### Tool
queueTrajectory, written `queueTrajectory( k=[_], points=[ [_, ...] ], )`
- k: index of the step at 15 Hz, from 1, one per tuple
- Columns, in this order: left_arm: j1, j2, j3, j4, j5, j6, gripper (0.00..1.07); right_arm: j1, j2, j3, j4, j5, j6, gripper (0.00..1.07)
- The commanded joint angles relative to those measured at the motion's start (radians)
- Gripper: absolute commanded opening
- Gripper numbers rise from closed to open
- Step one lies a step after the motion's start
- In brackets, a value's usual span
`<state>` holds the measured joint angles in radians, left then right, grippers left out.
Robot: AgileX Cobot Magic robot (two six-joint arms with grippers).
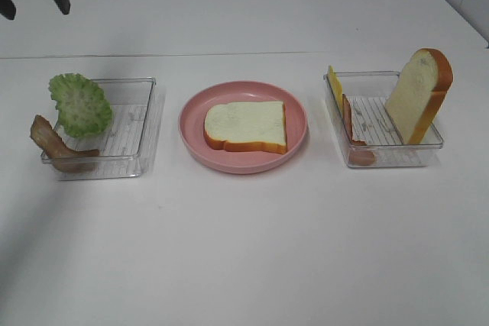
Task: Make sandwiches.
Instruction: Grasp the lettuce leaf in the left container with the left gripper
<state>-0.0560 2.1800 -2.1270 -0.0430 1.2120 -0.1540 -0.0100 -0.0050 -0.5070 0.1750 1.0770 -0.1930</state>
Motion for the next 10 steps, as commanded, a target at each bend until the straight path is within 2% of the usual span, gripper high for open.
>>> queueTrajectory(
  k=[1, 3, 6, 8, 10],
  points=[
    [0.003, -0.033, 0.108, 0.019, 0.076, -0.006, 0.74, -0.008, -0.016, 0.001, 0.002, -0.008, -0.014, 0.88],
    [0.003, -0.023, 0.187, 0.022, 0.073, -0.009, 0.74, -0.008, -0.016, 0.001, 0.002, -0.008, -0.014, 0.88],
    [0.002, 0.024, 0.197, 0.018, 0.018, -0.026, 0.74, -0.008, -0.016, 0.001, 0.002, -0.008, -0.014, 0.88],
    [0.001, 0.061, 0.197, -0.022, -0.03, -0.028, 0.73, -0.008, -0.016, 0.001, 0.002, -0.008, -0.014, 0.88],
    [0.001, 0.092, 0.193, -0.041, -0.099, -0.028, 0.66, -0.008, -0.016, 0.001, 0.002, -0.008, -0.014, 0.88]
  ],
)
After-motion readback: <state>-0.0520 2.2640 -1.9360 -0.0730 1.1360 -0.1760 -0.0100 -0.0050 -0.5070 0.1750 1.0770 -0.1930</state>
